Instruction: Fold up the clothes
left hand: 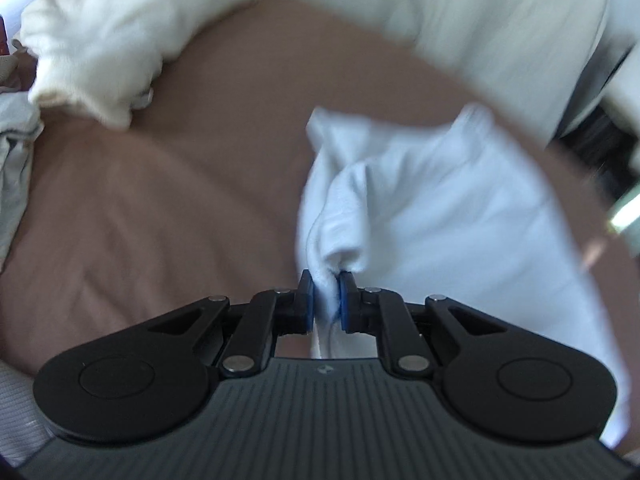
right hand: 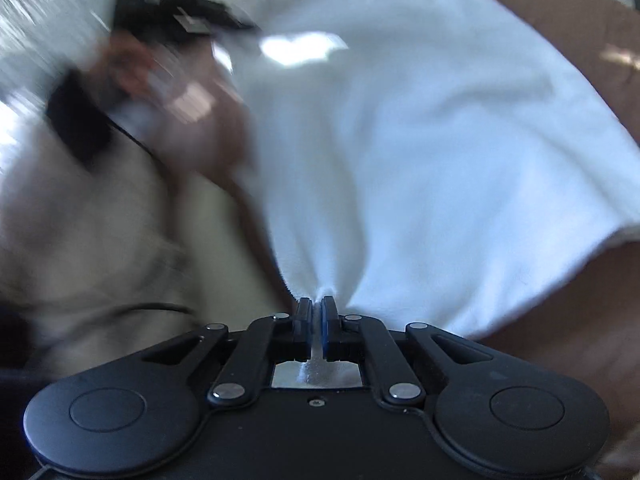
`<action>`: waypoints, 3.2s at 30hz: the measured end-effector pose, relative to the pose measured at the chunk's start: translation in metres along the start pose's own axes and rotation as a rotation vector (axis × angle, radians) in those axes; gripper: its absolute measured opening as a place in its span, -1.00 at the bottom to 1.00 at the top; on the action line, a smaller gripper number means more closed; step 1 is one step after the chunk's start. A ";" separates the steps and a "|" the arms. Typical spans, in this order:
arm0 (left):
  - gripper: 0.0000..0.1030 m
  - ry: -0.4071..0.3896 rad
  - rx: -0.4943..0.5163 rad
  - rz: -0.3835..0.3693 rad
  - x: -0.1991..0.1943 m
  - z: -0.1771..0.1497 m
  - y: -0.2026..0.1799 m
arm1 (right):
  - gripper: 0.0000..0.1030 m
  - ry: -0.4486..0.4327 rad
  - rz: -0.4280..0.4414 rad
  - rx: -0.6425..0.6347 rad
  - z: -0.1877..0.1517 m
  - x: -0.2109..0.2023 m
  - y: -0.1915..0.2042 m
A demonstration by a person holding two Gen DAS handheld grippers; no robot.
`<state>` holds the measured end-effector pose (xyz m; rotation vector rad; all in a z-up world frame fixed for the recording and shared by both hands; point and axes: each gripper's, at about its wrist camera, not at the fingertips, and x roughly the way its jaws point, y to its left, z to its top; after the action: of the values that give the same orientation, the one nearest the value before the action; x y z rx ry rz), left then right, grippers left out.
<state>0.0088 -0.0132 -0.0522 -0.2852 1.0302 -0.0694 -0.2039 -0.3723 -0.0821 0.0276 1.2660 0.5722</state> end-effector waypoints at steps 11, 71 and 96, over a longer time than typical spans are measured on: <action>-0.59 -0.174 0.019 0.046 -0.022 0.013 0.000 | -0.69 -0.013 0.056 0.018 0.022 -0.007 -0.001; -0.36 -0.021 -0.061 -0.124 0.032 0.057 0.041 | -1.00 -0.633 -0.247 0.089 0.243 -0.030 -0.145; -0.30 -0.006 -0.029 -0.095 0.039 0.052 0.033 | 0.19 -0.606 -0.413 0.868 0.098 -0.106 -0.370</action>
<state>0.0704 0.0211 -0.0684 -0.3603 1.0120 -0.1399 0.0095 -0.7069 -0.0775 0.6045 0.8021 -0.3598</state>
